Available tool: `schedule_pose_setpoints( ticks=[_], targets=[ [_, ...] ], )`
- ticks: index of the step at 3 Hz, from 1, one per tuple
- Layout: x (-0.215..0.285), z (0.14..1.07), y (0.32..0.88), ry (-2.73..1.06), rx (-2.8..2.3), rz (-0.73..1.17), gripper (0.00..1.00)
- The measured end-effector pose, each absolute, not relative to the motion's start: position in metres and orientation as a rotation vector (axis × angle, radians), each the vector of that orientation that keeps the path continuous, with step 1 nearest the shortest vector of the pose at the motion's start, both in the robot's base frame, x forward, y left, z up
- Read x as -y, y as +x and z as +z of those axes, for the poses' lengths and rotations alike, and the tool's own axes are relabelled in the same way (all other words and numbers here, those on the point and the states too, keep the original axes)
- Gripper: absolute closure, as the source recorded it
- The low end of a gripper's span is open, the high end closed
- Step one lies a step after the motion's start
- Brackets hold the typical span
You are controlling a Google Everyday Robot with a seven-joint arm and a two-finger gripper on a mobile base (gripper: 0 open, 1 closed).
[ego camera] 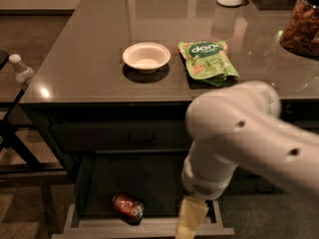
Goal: Pick coke can from middle drawer and place on counter
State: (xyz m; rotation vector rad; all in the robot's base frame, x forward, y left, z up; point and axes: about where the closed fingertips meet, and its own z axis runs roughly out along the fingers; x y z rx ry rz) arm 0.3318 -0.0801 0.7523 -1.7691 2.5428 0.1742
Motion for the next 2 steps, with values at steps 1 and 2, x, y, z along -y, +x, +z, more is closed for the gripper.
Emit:
schedule_pose_setpoints(
  ticks=[1, 2],
  targets=[
    [0.0452, 0.6971, 0.3257, -1.742, -2.582, 0.242, 0.0],
    [0.0453, 0.6972, 0.3256, -1.743, -2.582, 0.242, 0.0]
  ],
)
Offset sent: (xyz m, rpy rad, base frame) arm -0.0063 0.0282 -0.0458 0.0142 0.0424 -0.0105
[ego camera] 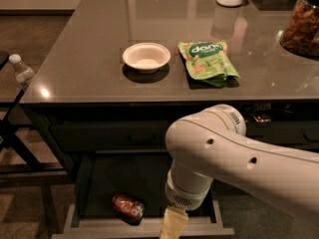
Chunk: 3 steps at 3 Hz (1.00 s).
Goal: Pick coke can from middle drawer and place on counter
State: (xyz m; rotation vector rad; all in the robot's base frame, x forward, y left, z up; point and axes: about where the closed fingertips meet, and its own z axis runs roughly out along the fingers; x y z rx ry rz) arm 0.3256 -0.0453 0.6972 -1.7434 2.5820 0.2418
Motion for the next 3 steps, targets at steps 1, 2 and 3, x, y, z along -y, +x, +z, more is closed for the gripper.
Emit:
schedule_pose_setpoints(
  ticks=[1, 2, 3],
  targets=[
    [0.029, 0.681, 0.321, -1.728, -2.588, 0.29, 0.0],
    [-0.034, 0.631, 0.354, -1.627, -2.587, 0.353, 0.0],
    [-0.036, 0.632, 0.354, -1.611, -2.595, 0.351, 0.0]
  ],
)
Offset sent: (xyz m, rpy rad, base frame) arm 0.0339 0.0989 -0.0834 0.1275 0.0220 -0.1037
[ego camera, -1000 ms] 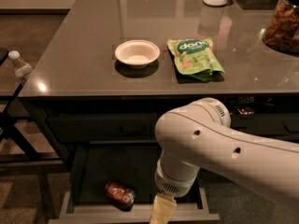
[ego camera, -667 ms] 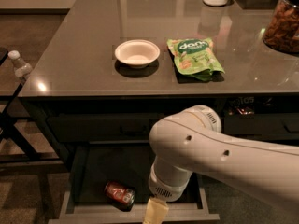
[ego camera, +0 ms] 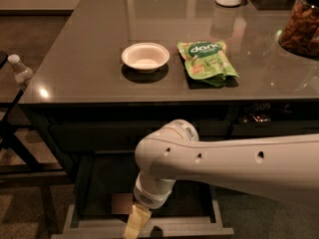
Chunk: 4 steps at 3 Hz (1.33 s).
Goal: Pick coke can from middle drawer and place on counter
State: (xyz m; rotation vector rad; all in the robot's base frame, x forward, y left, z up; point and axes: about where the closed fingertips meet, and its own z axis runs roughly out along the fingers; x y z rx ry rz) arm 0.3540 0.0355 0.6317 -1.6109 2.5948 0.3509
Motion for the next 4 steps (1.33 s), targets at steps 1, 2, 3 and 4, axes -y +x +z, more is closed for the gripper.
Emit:
schedule_pose_setpoints(
  ticks=[1, 2, 3, 4],
  targets=[
    [-0.035, 0.621, 0.35, -1.585, -2.596, 0.4, 0.0],
    [-0.042, 0.588, 0.352, -1.523, -2.606, 0.476, 0.0],
    [-0.054, 0.555, 0.366, -1.439, -2.585, 0.551, 0.0],
    [-0.054, 0.555, 0.366, -1.44, -2.586, 0.55, 0.0]
  ],
)
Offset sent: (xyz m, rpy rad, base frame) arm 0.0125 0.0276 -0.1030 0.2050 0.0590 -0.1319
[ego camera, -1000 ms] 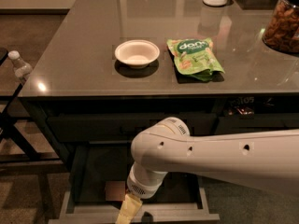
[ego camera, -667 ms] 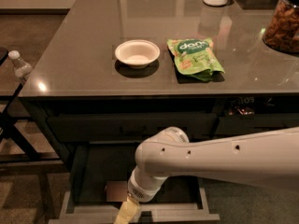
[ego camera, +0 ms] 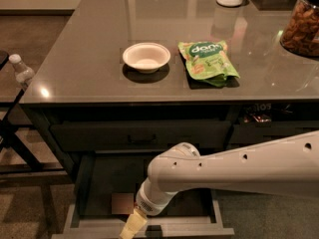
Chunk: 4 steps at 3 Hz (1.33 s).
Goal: Pick coke can from middle drawer and place on counter
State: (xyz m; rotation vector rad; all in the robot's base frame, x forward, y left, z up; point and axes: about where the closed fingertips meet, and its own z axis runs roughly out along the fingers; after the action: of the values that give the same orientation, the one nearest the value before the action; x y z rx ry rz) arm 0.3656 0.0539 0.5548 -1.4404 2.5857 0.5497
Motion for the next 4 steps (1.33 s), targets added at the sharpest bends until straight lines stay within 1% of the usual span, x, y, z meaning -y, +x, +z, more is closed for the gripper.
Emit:
schedule_pose_setpoints(
  ticks=[1, 2, 3, 4],
  targets=[
    [-0.069, 0.512, 0.388, -1.298, -2.573, 0.568, 0.0],
    [-0.068, 0.511, 0.387, -1.301, -2.576, 0.567, 0.0],
    [-0.076, 0.495, 0.392, -1.299, -2.553, 0.607, 0.0],
    [-0.091, 0.473, 0.429, -1.29, -2.468, 0.592, 0.0]
  ],
)
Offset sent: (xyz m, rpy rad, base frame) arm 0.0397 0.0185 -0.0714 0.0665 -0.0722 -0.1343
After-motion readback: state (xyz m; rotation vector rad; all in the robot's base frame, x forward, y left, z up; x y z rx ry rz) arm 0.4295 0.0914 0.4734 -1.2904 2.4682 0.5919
